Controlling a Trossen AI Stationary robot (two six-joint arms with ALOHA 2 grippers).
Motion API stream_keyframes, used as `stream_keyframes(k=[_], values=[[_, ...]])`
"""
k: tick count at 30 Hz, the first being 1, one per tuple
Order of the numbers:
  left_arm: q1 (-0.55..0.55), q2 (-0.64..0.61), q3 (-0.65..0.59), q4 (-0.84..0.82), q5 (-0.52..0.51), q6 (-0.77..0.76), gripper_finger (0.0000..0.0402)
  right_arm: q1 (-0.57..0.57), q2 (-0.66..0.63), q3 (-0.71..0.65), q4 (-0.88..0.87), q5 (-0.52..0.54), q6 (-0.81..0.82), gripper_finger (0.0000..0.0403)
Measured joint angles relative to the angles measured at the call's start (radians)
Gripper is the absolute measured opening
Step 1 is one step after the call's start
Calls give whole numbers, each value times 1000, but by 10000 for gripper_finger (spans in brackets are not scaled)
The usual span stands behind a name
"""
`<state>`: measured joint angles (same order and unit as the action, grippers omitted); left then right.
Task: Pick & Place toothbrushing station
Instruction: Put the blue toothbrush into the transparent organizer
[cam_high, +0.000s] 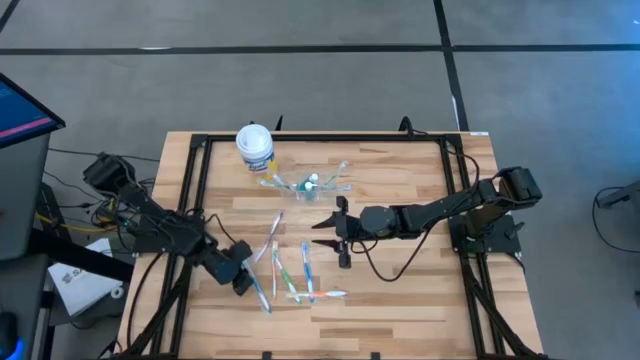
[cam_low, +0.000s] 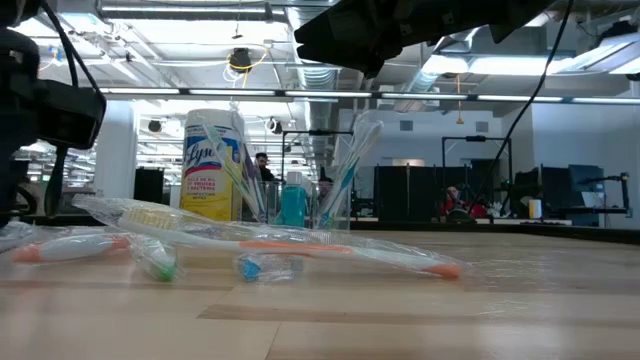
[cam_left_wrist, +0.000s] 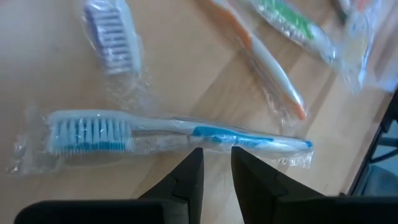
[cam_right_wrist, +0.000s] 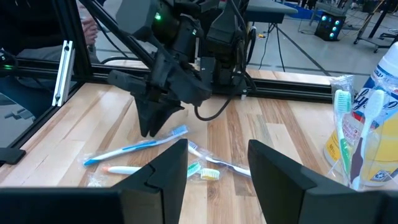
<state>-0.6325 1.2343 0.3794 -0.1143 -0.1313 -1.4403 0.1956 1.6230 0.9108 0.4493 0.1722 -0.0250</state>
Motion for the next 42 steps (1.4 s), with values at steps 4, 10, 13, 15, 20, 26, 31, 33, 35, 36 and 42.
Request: stream_keyframes(k=[4, 10, 13, 15, 20, 26, 31, 33, 35, 36, 42], values=[[29, 0, 0, 2, -8, 5, 76, 0, 0, 0, 0, 0, 0, 159], [24, 0, 0, 1, 17, 3, 76, 0, 0, 0, 0, 0, 0, 159], [24, 0, 0, -7, 16, -1, 76, 0, 0, 0, 0, 0, 5, 159], [26, 0, 0, -6, 9, -1, 76, 0, 0, 0, 0, 0, 20, 159], [55, -1, 0, -9, 8, -1, 76, 0, 0, 0, 0, 0, 25, 159], [115, -1, 0, -17, 29, -6, 76, 0, 0, 0, 0, 0, 25, 159], [180, -1, 0, -18, 62, -8, 76, 0, 0, 0, 0, 0, 25, 159], [208, -1, 0, -18, 72, -8, 76, 0, 0, 0, 0, 0, 23, 159], [238, -1, 0, -18, 87, -8, 76, 0, 0, 0, 0, 0, 22, 159], [253, -1, 0, -19, 88, -8, 76, 0, 0, 0, 0, 0, 23, 159], [324, 17, 1, -39, 107, -7, 76, 0, 0, 0, -1, 0, 17, 159]])
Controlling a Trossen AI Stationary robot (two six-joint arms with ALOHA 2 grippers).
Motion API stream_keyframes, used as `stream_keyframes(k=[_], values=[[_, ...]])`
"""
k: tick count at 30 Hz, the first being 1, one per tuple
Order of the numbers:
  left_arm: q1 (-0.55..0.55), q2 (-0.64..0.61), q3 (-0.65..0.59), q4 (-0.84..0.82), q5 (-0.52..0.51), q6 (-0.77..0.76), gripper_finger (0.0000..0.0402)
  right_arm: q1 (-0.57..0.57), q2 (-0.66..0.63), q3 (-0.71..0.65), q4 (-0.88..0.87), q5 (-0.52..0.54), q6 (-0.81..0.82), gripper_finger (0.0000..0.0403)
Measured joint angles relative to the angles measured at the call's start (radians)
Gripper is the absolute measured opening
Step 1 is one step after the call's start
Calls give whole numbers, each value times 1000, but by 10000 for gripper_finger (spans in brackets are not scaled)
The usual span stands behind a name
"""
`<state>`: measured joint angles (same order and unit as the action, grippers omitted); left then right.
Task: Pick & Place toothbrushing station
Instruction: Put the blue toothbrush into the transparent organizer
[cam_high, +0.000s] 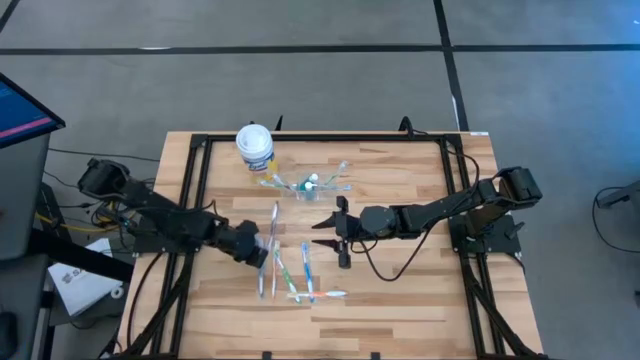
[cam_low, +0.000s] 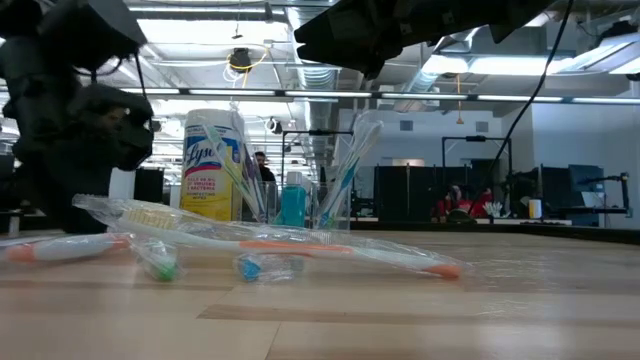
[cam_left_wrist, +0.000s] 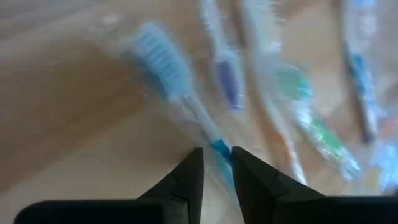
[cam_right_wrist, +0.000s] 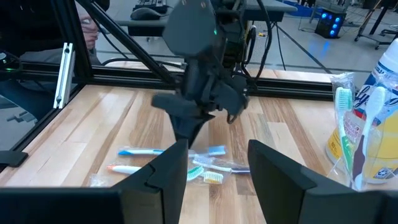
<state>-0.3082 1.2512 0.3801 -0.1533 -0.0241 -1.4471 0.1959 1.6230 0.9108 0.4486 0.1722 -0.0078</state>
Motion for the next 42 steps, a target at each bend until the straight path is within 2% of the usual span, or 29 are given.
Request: stream_keyframes(k=[5, 10, 15, 19, 30, 36, 42], values=[[31, 59, 6, 15, 54, 1, 76, 0, 0, 0, 0, 0, -2, 159], [37, 68, 5, 36, 50, 10, 73, 0, 0, 0, 0, 0, -2, 159], [34, 69, 3, 33, 46, 13, 18, 0, 0, 0, 0, 0, -2, 159], [33, 45, 1, 34, 23, 21, 7, 0, 0, 0, 0, 0, -2, 159], [-51, -95, -4, -3, -157, 78, 0, 0, 0, 0, -8, 0, 1, 159], [-125, -110, -3, 9, -274, 109, 0, -1, 0, 0, -8, 0, 9, 159], [-182, -113, -3, 64, -394, 204, 0, 0, 0, 0, -8, 0, 9, 159]])
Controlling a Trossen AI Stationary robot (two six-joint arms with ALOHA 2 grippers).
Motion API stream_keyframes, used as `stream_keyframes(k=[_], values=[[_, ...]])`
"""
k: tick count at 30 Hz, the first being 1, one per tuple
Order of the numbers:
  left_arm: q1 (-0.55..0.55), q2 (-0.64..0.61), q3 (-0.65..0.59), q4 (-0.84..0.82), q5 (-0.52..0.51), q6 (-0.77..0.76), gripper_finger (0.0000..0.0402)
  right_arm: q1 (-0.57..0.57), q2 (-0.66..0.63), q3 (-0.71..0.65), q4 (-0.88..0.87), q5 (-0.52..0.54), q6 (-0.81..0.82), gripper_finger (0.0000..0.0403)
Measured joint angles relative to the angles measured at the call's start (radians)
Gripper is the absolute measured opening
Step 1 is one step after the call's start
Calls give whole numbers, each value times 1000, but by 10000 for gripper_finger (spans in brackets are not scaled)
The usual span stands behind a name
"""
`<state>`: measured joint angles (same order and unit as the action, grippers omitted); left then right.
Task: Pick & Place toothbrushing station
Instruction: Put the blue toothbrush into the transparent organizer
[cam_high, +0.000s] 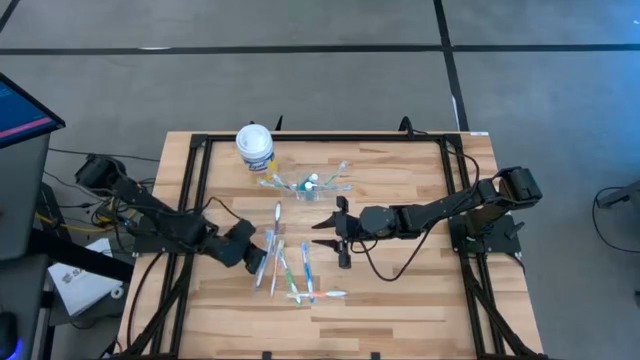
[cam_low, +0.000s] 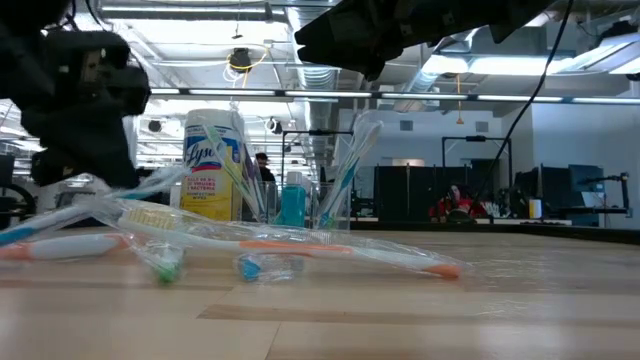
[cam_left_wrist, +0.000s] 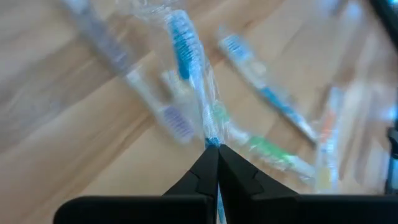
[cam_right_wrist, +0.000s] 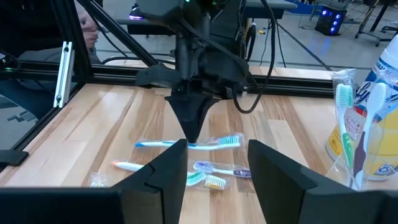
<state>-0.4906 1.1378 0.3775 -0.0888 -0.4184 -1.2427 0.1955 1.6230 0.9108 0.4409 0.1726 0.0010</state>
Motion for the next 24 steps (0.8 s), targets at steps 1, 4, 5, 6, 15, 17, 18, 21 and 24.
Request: stream_keyframes(k=[1, 4, 5, 6, 15, 17, 18, 21, 24], values=[[-6, 0, 0, 23, -18, 30, 0, 0, 0, 0, 0, 0, 0, 159], [-16, 0, 0, 100, -49, 136, 0, 0, 0, 0, 10, 0, 3, 159], [-18, 0, 1, 131, -53, 173, 0, 0, 0, 0, 15, 0, 9, 159], [-19, 0, 1, 159, -58, 212, 0, -1, 0, 0, 17, 0, 19, 159], [12, -2, 2, 407, -72, 611, 0, -2, 0, 0, 60, 0, 86, 159], [27, -6, 2, 464, -72, 698, 0, -2, 0, 0, 79, 0, 111, 159], [37, -6, 2, 490, -72, 740, 0, -2, 0, 0, 89, 0, 119, 159], [66, -6, 2, 561, -72, 868, 0, -2, 0, 0, 127, 0, 131, 159], [101, -6, 2, 613, -66, 994, 0, -4, 0, 0, 150, 2, 135, 159]])
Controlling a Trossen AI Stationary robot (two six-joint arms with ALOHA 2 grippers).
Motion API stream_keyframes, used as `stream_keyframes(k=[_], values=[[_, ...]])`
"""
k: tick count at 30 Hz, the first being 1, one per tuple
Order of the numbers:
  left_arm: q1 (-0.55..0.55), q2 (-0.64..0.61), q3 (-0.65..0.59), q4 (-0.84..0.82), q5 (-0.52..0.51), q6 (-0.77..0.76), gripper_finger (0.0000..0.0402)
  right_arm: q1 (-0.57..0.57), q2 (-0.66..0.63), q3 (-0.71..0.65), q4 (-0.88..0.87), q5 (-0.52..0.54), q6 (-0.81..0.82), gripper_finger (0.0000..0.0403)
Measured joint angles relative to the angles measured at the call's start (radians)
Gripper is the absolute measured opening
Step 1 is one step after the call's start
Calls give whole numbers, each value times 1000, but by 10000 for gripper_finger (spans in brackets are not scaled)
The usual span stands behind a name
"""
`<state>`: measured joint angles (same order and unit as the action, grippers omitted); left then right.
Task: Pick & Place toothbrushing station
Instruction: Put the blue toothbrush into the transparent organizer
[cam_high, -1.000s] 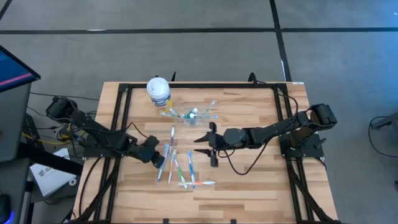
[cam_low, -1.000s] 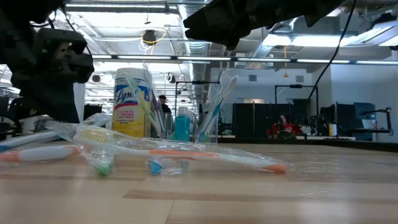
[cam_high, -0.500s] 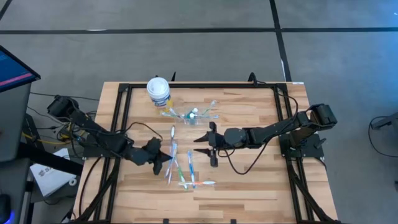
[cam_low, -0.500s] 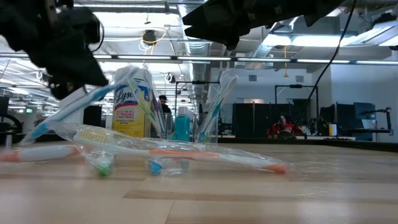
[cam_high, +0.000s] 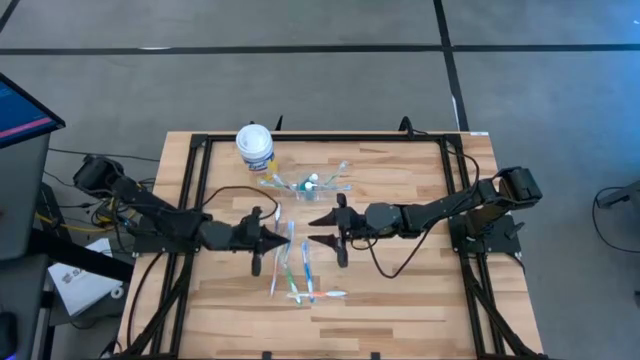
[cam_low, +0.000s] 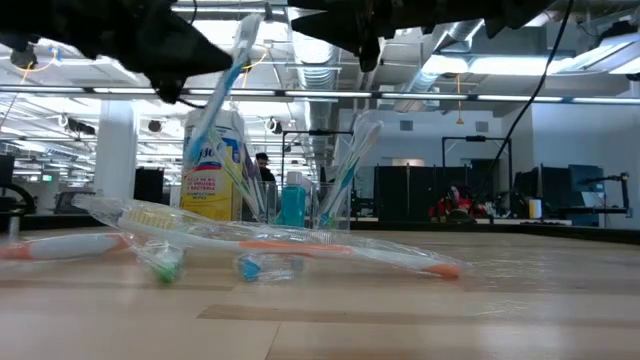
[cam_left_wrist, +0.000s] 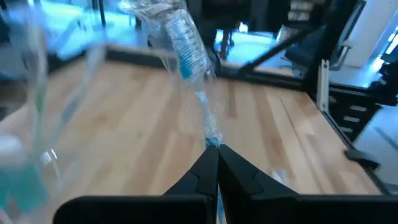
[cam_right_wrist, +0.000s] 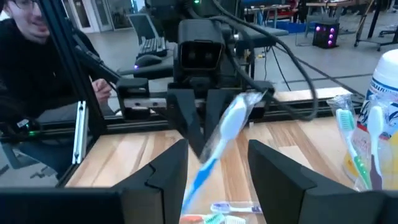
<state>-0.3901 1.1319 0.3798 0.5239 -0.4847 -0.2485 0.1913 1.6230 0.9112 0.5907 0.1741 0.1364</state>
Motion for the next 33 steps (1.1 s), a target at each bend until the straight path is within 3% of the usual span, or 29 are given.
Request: stream_keyframes(k=[7, 33], values=[[56, 0, 1, 99, 3, 164, 0, -11, 0, 0, 0, 8, 28, 159], [102, 0, 22, 173, 4, 323, 0, -71, 3, 2, 79, 7, -16, 159]])
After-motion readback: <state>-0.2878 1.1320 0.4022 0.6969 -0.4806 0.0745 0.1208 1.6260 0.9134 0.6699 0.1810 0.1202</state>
